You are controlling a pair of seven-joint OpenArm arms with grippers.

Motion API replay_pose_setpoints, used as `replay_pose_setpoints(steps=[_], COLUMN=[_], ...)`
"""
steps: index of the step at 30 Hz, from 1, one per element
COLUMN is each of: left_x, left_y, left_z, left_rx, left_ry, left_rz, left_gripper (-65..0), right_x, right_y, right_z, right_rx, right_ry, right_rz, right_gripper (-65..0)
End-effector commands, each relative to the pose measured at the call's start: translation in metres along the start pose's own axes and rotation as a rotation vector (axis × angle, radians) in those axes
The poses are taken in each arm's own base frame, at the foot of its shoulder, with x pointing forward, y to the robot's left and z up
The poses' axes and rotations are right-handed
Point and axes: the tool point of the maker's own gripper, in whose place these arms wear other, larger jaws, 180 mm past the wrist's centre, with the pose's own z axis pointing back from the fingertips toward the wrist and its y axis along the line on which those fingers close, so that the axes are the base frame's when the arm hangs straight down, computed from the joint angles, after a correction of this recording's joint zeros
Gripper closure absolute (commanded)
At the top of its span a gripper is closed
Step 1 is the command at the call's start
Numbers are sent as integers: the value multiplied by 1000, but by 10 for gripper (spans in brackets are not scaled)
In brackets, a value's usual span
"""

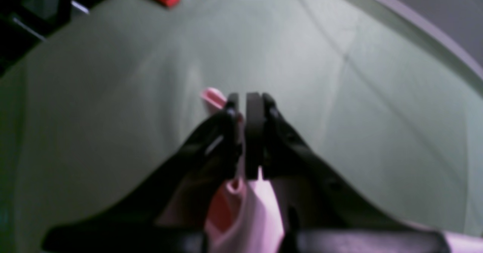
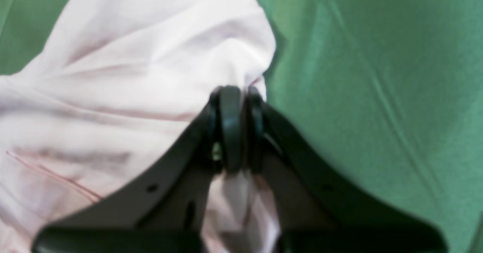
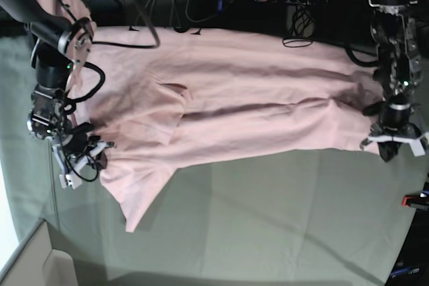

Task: Layout the t-shirt on the table in an organized manner, then fold the t-shirt properly
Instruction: 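Drag the folded shirt edge with both grippers toward the robot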

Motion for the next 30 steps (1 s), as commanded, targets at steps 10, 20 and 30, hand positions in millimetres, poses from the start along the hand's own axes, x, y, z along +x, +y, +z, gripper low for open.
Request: replay_pose_setpoints(steps=[10, 20, 30], left_x=[25, 33, 22], left_y=[20, 21, 18], left_z=[11, 10, 10], left_rx=[37, 40, 43], left_ry=[-82, -105, -90], left_rz=[4, 10, 35], left_gripper=[-2, -2, -2], right_x=[38, 38, -3], right_y=[-41, -41, -9], right_z=[56, 108, 147], right_rx=[-185, -317, -353], right_ry=[-126, -142, -105], right_rz=[70, 135, 169], right_gripper=[0, 0, 0])
